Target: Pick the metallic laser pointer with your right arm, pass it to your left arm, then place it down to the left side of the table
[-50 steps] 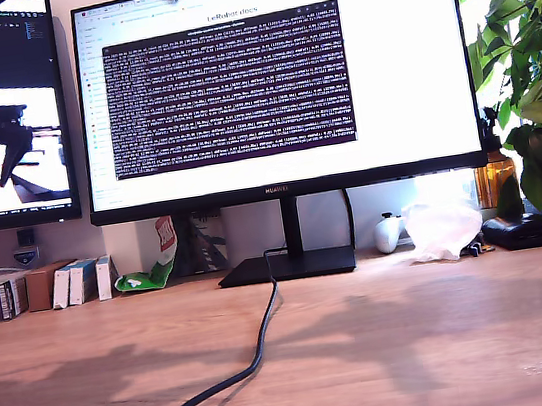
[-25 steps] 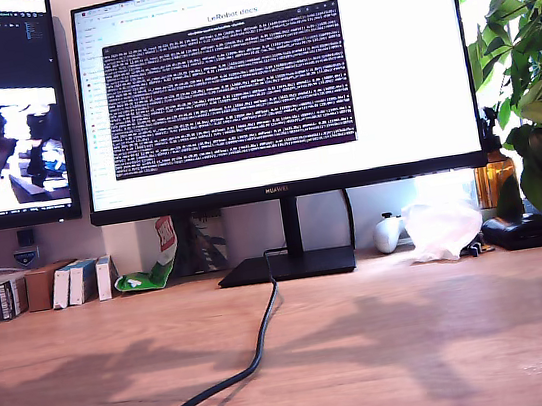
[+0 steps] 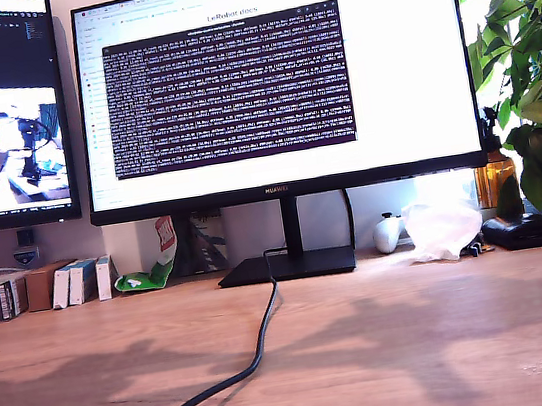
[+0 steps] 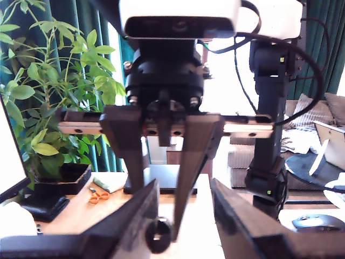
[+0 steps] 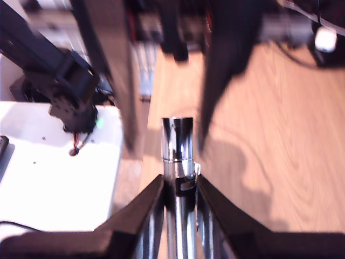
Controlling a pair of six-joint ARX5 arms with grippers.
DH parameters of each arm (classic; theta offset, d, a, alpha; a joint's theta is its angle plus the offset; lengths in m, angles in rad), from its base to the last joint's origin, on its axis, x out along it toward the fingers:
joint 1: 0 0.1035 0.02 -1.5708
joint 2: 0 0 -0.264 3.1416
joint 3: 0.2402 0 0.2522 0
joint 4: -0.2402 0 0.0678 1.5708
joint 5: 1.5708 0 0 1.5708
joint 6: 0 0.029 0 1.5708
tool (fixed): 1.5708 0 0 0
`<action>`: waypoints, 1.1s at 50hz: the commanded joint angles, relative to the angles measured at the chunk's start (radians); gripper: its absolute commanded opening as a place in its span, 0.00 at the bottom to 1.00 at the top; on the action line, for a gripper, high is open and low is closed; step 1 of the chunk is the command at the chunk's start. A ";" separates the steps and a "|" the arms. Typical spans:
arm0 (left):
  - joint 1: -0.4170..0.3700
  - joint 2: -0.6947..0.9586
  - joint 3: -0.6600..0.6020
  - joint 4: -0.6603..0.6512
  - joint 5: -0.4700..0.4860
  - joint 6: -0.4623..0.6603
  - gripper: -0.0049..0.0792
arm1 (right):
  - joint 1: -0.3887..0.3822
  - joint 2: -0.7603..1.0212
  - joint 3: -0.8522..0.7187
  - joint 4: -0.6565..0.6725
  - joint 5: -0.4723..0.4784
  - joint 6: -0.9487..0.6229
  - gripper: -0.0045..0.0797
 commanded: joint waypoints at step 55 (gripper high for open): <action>0.018 -0.002 0.000 -0.069 0.067 0.018 0.23 | 0.013 -0.020 0.006 0.017 -0.006 0.001 0.04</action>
